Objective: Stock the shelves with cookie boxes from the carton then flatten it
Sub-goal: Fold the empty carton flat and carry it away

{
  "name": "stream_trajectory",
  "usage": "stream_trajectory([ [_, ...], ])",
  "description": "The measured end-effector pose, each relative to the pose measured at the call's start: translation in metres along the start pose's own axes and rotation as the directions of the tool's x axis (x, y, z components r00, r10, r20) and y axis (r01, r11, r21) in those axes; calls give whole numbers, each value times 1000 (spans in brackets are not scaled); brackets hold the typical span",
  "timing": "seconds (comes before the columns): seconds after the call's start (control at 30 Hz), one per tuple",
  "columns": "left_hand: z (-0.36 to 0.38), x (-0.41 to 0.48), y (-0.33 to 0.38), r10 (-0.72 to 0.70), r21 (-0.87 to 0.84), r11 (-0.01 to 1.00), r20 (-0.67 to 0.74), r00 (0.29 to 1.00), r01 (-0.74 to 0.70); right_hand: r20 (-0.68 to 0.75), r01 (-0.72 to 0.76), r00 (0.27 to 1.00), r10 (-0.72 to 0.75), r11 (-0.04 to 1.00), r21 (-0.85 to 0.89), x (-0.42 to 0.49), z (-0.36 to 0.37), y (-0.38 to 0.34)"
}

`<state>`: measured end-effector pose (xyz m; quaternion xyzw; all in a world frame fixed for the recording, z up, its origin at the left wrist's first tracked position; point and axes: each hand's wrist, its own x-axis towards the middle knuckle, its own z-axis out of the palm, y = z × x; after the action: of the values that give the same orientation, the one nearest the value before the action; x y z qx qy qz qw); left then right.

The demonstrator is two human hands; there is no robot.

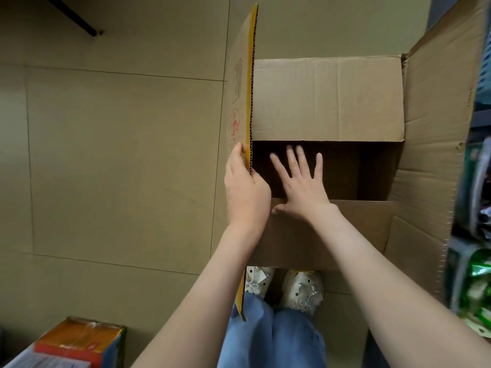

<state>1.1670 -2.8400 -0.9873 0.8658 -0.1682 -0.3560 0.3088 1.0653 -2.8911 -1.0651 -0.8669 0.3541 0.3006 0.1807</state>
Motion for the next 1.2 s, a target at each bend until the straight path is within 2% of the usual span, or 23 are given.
stream_trajectory([
  [0.13, 3, -4, -8, 84, -110, 992, 148, 985, -68, -111, -155, 981, 161, 986, 65, 2, 4, -8],
  [0.2, 8, -2, -19, 174, -48, 985, 226, 959, -167, -146, -194, 966, 215, 970, 145, 0, -1, -7],
  [0.27, 19, 0, -29, 208, 122, 959, 317, 925, -257, -241, -225, 927, 287, 940, 256, -8, -12, 1],
  [0.4, 47, -8, -33, 166, 412, 845, 404, 899, -341, -415, -274, 772, 481, 841, 466, -45, -34, 28],
  [0.5, 64, -11, -27, 104, 527, 778, 427, 898, -341, -580, -389, 556, 595, 804, 451, -72, -52, 43],
  [0.53, 69, -11, -24, 72, 546, 775, 423, 903, -317, -590, -438, 516, 621, 783, 442, -78, -55, 46],
  [0.57, 73, -11, -22, 41, 557, 778, 416, 908, -290, -542, -462, 527, 655, 756, 464, -81, -57, 50],
  [0.63, 81, -12, -20, 10, 576, 775, 402, 916, -261, -340, -448, 625, 703, 679, 581, -83, -54, 54],
  [0.67, 84, -12, -20, 7, 583, 771, 394, 919, -255, -244, -393, 677, 694, 621, 678, -81, -50, 55],
  [0.73, 88, -11, -23, 18, 579, 777, 371, 928, -246, -110, -291, 779, 617, 511, 809, -70, -32, 55],
  [0.8, 89, -10, -27, 49, 546, 804, 332, 942, -234, -38, -279, 844, 535, 498, 821, -58, -11, 52],
  [0.83, 89, -10, -30, 67, 522, 823, 303, 951, -224, -12, -300, 839, 544, 481, 824, -53, 1, 53],
  [0.87, 89, -9, -32, 78, 502, 840, 266, 961, -208, 13, -342, 800, 600, 438, 831, -49, 12, 55],
  [0.93, 88, -7, -39, 36, 505, 855, 170, 985, -119, 87, -465, 648, 756, 304, 832, -47, 31, 64],
  [1.0, 87, 0, -46, -129, 539, 840, 74, 989, 69, 195, -595, 529, 826, 197, 779, -53, 42, 77],
  [1.1, 81, 13, -59, -394, 458, 816, -7, 919, 353, 370, -668, 489, 790, 67, 741, -57, 54, 94],
  [1.2, 77, 19, -68, -486, 403, 789, -52, 873, 463, 456, -690, 471, 755, -6, 723, -53, 65, 103],
])
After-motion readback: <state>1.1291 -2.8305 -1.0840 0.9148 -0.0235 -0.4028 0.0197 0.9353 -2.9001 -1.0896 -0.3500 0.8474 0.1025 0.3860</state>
